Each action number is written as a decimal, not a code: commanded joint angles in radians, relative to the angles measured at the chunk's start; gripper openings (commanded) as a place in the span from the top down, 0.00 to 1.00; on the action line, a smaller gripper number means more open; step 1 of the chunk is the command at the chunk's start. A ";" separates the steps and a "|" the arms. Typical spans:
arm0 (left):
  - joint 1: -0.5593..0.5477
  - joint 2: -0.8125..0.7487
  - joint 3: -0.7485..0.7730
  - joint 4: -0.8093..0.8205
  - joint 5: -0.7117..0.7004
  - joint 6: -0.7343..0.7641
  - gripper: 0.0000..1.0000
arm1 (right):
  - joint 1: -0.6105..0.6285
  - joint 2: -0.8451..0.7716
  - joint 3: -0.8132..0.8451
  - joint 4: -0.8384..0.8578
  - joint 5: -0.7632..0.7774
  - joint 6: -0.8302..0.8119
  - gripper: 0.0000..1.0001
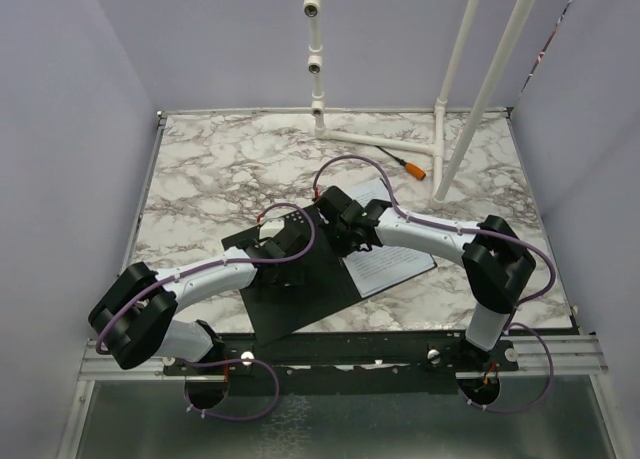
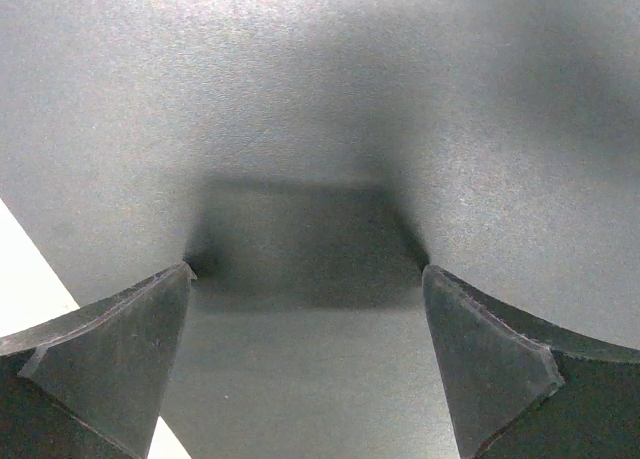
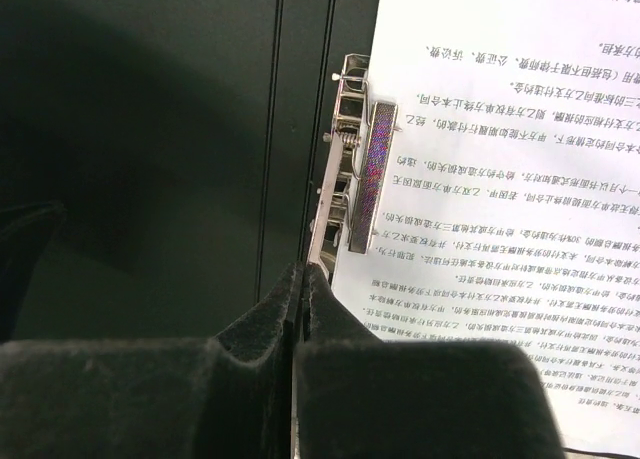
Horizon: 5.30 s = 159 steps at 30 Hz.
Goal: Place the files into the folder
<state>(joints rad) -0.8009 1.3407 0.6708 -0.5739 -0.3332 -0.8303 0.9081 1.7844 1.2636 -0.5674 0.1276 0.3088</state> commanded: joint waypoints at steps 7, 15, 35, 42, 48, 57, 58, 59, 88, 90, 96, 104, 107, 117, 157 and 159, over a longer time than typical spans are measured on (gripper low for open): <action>0.013 -0.035 -0.025 -0.003 -0.023 -0.037 0.01 | 0.007 0.011 -0.105 -0.043 0.065 0.004 0.99; 0.027 -0.046 -0.026 -0.003 -0.022 -0.042 0.01 | 0.007 0.041 -0.134 -0.030 0.076 0.013 0.99; 0.035 -0.058 -0.032 0.000 -0.020 -0.038 0.01 | 0.008 0.120 -0.181 0.039 0.041 0.047 0.99; 0.035 -0.052 -0.031 0.006 -0.018 -0.034 0.01 | 0.009 0.089 -0.186 0.068 -0.017 0.056 0.99; 0.035 -0.053 -0.029 0.010 -0.017 -0.028 0.01 | 0.009 0.027 -0.163 0.081 -0.052 0.065 0.98; 0.035 -0.061 -0.028 0.011 -0.013 -0.020 0.01 | 0.011 -0.054 -0.110 0.092 -0.002 0.096 0.78; 0.035 -0.061 -0.028 0.011 -0.013 -0.019 0.01 | 0.009 -0.061 -0.100 0.088 0.013 0.097 0.77; 0.035 -0.063 -0.029 0.011 -0.013 -0.018 0.01 | 0.010 -0.066 -0.092 0.083 0.028 0.099 0.75; 0.036 -0.321 0.222 -0.129 -0.030 0.202 0.01 | -0.036 0.079 0.026 0.117 0.093 0.093 0.66; 0.037 -0.342 0.232 -0.128 -0.030 0.223 0.01 | -0.040 0.094 0.032 0.118 0.090 0.093 0.67; 0.037 -0.398 0.238 -0.114 -0.036 0.282 0.01 | -0.042 0.141 0.050 0.114 0.083 0.093 0.69; 0.036 -0.446 0.194 -0.079 -0.055 0.306 0.01 | -0.042 0.183 0.071 0.102 0.071 0.091 0.76; 0.037 -0.448 0.182 -0.077 -0.072 0.304 0.01 | -0.042 0.193 0.071 0.095 0.071 0.091 0.80; 0.037 -0.441 0.176 -0.072 -0.089 0.301 0.01 | -0.042 0.213 0.066 0.069 0.075 0.092 0.93; 0.037 -0.456 0.168 -0.072 -0.115 0.294 0.01 | -0.041 0.111 0.031 0.065 0.056 0.139 0.74; 0.037 -0.456 0.168 -0.072 -0.115 0.294 0.01 | -0.041 0.118 0.032 0.069 0.046 0.141 0.75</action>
<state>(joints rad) -0.7715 0.9012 0.8482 -0.6521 -0.4179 -0.5377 0.8684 1.8915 1.3075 -0.5083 0.1963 0.4374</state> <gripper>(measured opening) 0.990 0.256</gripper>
